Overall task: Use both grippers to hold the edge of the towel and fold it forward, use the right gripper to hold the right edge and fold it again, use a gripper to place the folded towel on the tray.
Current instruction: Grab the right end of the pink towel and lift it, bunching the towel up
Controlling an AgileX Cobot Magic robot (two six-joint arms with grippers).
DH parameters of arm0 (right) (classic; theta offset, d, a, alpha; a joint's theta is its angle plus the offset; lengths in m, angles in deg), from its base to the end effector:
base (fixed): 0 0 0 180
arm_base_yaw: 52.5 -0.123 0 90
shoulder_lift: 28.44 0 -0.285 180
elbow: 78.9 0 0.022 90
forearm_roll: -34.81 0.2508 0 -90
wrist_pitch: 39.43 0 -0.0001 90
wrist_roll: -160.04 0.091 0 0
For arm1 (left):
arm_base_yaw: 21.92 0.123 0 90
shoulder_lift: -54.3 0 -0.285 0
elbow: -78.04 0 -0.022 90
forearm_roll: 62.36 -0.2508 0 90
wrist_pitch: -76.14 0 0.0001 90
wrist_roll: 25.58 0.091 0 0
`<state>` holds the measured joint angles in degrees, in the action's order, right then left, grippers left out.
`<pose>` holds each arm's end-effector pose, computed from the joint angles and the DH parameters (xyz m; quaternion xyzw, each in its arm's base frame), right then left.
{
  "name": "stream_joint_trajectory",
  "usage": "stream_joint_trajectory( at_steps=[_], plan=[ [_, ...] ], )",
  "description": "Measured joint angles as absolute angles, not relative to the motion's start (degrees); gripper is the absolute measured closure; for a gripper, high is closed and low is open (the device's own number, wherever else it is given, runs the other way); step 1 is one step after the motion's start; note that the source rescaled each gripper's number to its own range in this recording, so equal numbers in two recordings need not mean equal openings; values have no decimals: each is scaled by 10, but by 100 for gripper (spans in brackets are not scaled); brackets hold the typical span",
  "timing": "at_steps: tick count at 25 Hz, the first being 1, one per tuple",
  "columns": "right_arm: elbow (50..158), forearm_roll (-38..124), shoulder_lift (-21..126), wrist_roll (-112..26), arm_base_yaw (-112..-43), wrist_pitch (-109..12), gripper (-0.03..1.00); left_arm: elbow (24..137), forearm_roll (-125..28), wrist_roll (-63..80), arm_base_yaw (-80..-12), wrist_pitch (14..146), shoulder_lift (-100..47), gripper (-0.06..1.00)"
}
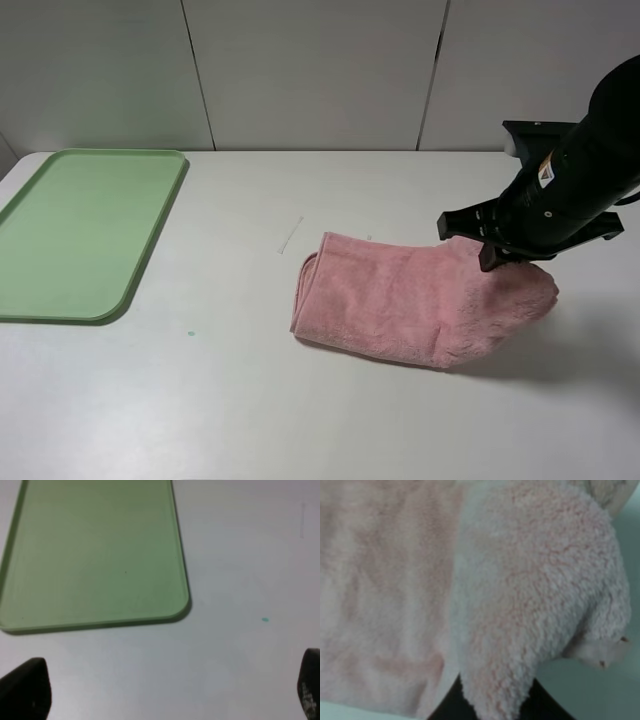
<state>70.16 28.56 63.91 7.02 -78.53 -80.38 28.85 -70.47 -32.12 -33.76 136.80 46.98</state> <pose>0.2349 0.1075 0.2012 -0.0277 0.9893 0.0244 0.1408 -0.0028 0.0120 0.2751 0.0368 0.8505 -0.0133 0.5245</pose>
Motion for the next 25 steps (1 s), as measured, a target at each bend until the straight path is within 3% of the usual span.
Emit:
stream_joint_trajectory(
  at_steps=[25],
  plan=[
    [719,308,668,157,-878,-760,89,288,-705,-321,-338,1368,470,-4]
  ],
)
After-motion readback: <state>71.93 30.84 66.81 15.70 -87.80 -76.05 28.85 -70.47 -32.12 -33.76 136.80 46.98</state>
